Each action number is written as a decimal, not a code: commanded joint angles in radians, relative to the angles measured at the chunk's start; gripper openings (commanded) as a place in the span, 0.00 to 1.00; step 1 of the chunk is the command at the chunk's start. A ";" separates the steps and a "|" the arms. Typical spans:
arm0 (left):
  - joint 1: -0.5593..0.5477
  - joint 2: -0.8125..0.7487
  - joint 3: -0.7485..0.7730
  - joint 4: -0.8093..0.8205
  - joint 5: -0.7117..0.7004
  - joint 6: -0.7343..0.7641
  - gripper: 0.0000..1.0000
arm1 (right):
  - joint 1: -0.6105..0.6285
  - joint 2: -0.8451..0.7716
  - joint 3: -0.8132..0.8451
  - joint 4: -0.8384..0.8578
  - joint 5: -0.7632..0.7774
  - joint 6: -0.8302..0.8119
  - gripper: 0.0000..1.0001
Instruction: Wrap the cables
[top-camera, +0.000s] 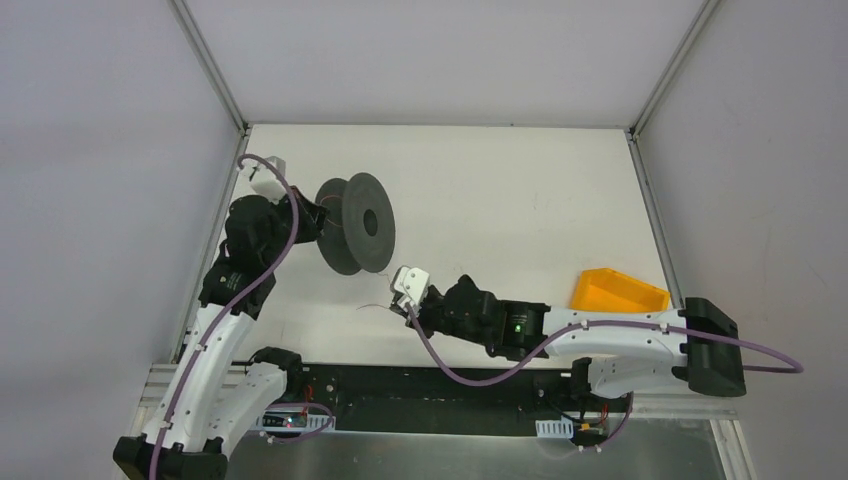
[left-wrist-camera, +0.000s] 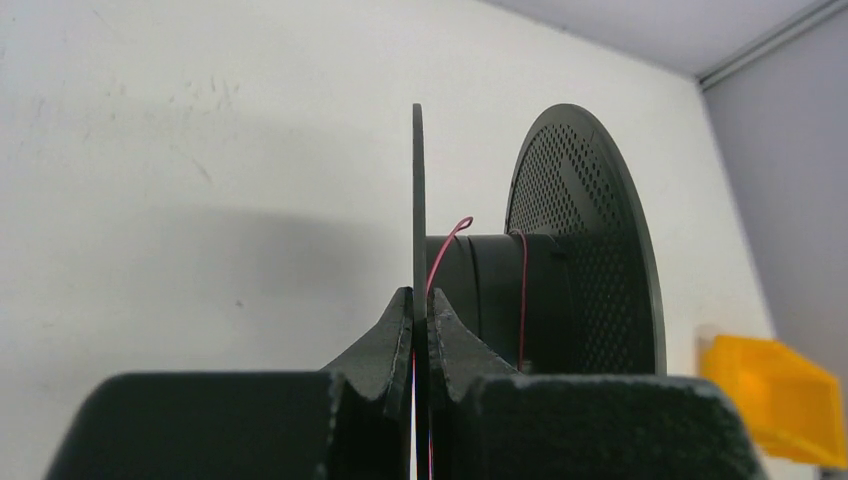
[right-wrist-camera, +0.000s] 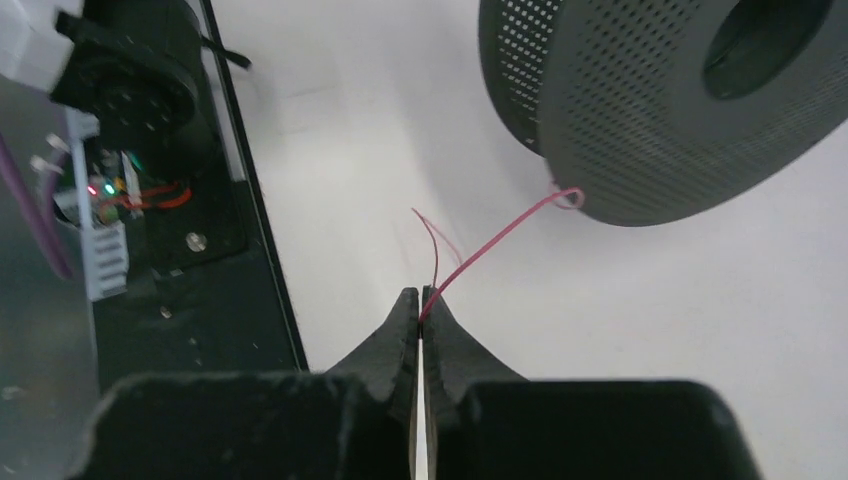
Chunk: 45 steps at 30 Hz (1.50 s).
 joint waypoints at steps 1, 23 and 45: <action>-0.124 0.009 0.060 -0.030 -0.158 0.229 0.00 | 0.003 -0.021 0.097 -0.198 0.050 -0.139 0.00; -0.299 0.032 -0.003 -0.165 -0.102 0.476 0.00 | -0.266 0.152 0.457 -0.289 -0.072 -0.111 0.00; -0.271 0.038 0.161 -0.262 0.294 0.390 0.00 | -0.578 0.054 0.119 -0.204 -0.522 0.020 0.00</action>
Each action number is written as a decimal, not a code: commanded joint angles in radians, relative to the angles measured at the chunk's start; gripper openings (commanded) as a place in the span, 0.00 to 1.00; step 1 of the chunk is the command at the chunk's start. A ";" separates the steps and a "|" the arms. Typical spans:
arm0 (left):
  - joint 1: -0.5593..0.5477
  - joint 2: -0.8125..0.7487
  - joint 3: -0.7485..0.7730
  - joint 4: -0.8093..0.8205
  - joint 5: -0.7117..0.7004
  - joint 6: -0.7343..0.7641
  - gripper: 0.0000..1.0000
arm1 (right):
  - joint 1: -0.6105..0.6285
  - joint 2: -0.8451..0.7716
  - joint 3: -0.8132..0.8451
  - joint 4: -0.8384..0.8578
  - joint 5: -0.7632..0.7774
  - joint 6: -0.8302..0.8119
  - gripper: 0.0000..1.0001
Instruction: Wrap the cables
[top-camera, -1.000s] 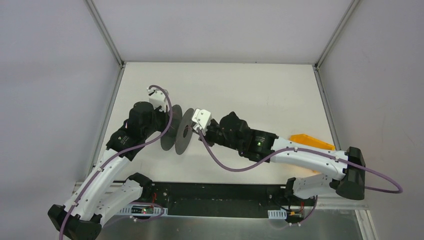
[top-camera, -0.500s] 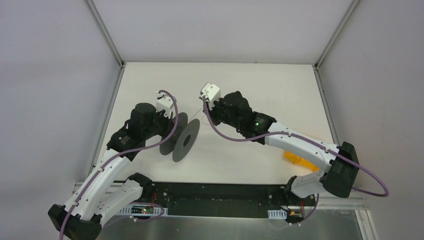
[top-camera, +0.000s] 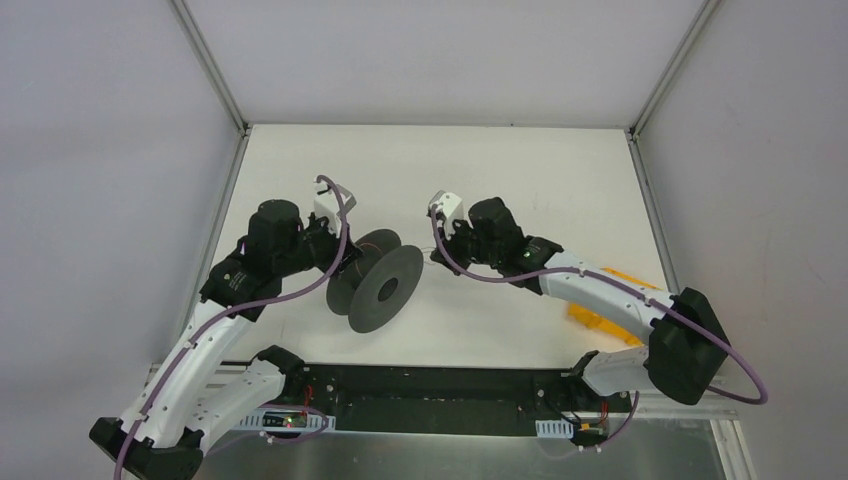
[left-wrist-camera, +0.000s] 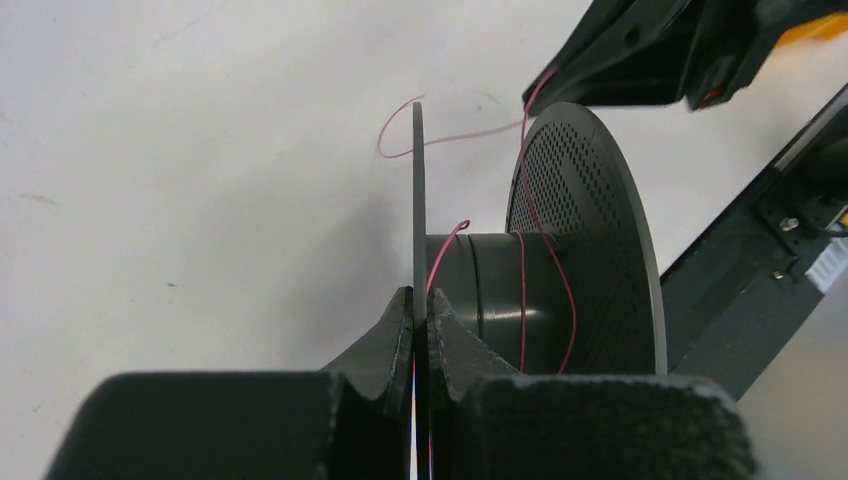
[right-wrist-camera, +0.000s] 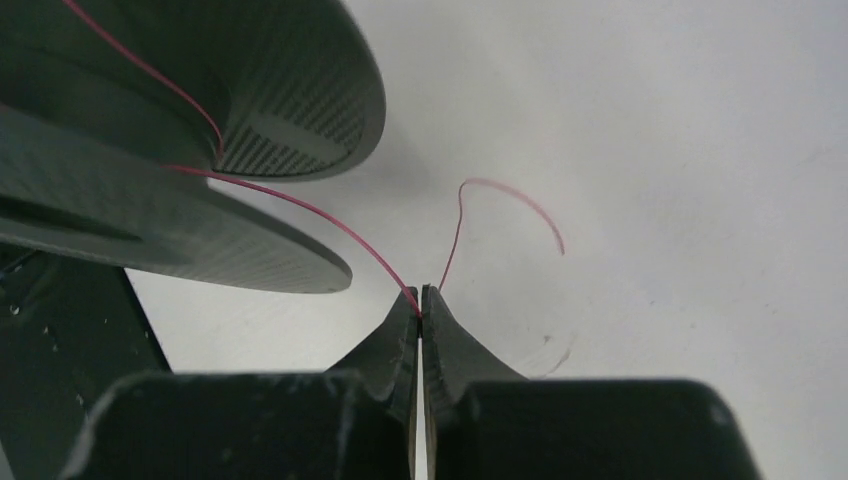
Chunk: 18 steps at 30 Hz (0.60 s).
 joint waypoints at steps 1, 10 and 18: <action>0.020 0.002 0.101 0.049 0.112 -0.130 0.00 | -0.036 -0.093 -0.089 0.132 -0.151 0.025 0.02; 0.027 -0.005 0.139 0.155 0.176 -0.288 0.00 | -0.043 -0.157 -0.229 0.339 -0.152 0.068 0.12; 0.027 -0.020 0.138 0.218 0.113 -0.375 0.00 | -0.043 -0.185 -0.317 0.498 -0.154 0.143 0.22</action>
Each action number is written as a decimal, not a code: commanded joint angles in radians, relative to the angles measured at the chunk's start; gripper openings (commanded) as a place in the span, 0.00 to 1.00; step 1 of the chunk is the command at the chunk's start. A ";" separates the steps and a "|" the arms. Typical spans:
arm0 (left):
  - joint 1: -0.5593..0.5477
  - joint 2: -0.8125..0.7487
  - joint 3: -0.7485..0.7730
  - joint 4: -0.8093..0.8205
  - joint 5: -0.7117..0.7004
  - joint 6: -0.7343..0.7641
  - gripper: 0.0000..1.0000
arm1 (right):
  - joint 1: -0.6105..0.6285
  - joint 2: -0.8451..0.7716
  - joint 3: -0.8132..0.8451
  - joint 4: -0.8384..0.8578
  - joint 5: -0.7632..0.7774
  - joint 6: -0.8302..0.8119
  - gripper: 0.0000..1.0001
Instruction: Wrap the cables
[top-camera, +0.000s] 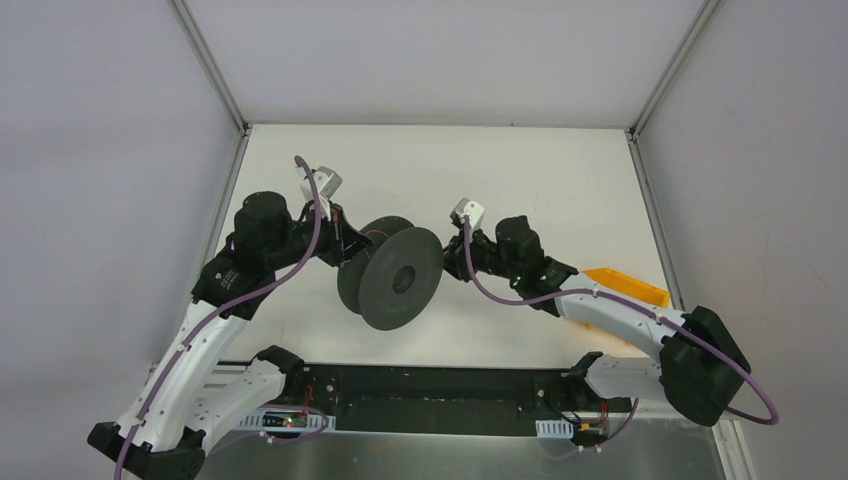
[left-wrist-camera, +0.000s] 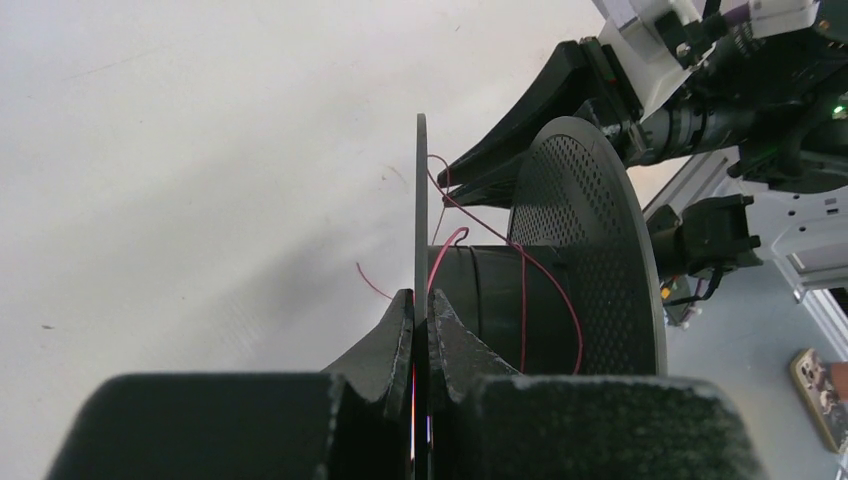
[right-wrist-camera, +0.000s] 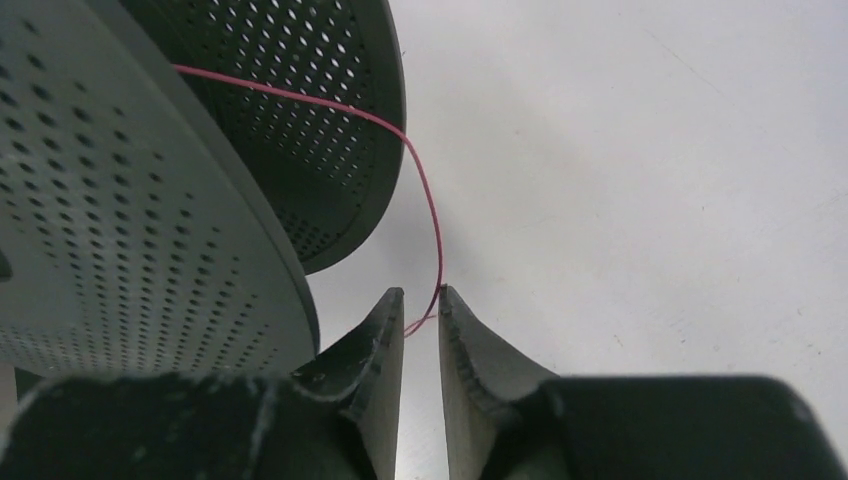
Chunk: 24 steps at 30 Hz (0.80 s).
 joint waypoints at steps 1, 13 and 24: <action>0.008 -0.030 0.054 0.147 -0.021 -0.098 0.00 | 0.003 -0.055 -0.047 0.158 -0.007 0.066 0.23; 0.010 -0.048 0.017 0.289 -0.078 -0.230 0.00 | 0.005 -0.076 -0.238 0.421 0.006 0.208 0.30; 0.009 -0.059 -0.016 0.372 -0.128 -0.294 0.00 | 0.016 0.004 -0.346 0.598 0.093 0.320 0.23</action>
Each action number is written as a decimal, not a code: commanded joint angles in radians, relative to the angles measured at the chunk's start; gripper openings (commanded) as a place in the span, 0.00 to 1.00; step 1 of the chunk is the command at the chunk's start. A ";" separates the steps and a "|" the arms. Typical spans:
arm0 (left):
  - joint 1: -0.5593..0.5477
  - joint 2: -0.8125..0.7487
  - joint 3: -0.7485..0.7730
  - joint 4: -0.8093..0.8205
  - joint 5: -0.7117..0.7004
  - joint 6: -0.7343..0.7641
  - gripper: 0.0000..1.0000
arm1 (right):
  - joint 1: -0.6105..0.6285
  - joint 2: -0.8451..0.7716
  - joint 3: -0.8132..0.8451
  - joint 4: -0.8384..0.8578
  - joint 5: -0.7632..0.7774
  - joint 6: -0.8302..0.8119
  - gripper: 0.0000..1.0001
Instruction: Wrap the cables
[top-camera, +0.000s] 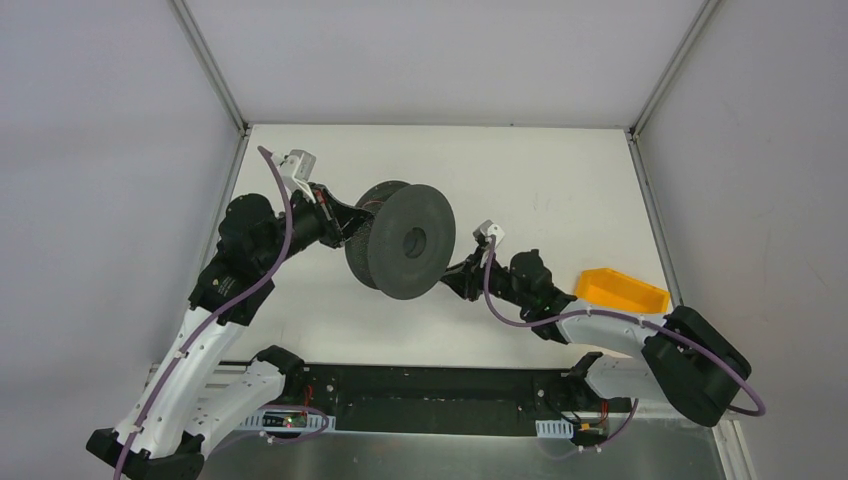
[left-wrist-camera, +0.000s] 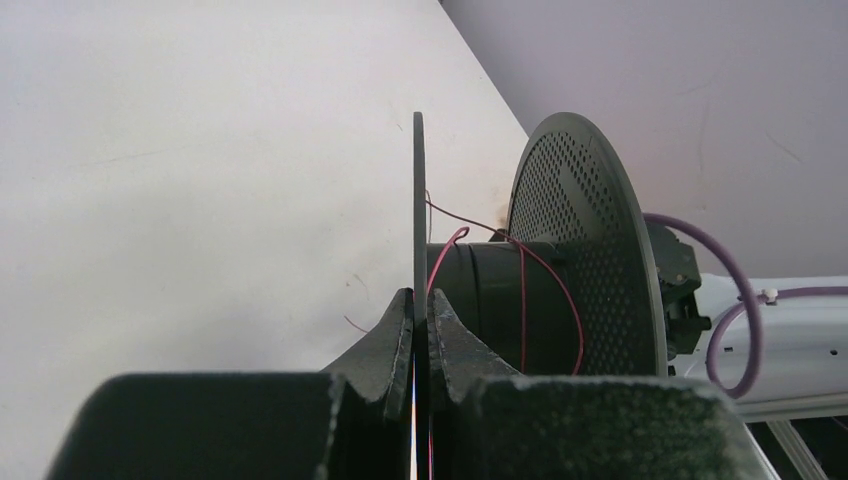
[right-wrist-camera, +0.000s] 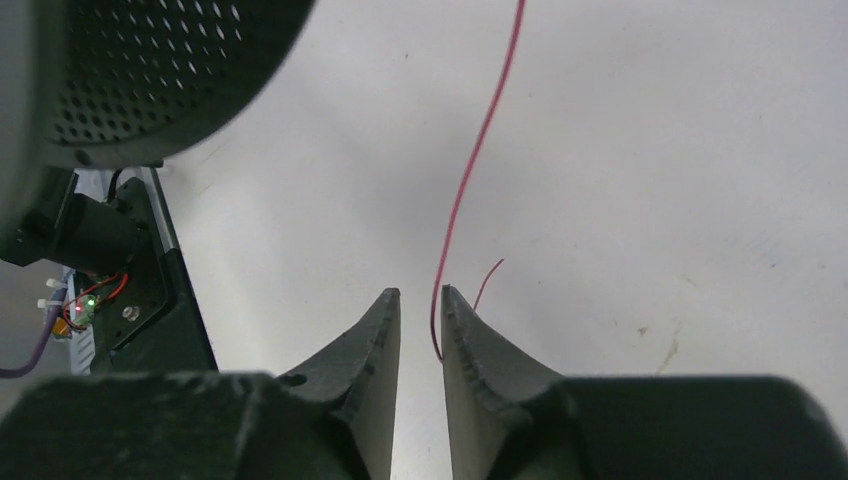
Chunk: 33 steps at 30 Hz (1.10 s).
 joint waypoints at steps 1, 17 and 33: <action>0.010 -0.023 0.002 0.146 -0.028 -0.066 0.00 | 0.014 0.031 -0.037 0.155 0.041 0.066 0.18; 0.016 -0.046 -0.080 0.296 -0.184 -0.193 0.00 | 0.109 -0.043 -0.056 0.148 0.109 0.190 0.00; 0.004 0.023 -0.072 0.157 -0.400 -0.062 0.00 | 0.386 -0.081 0.359 -0.566 0.383 0.009 0.00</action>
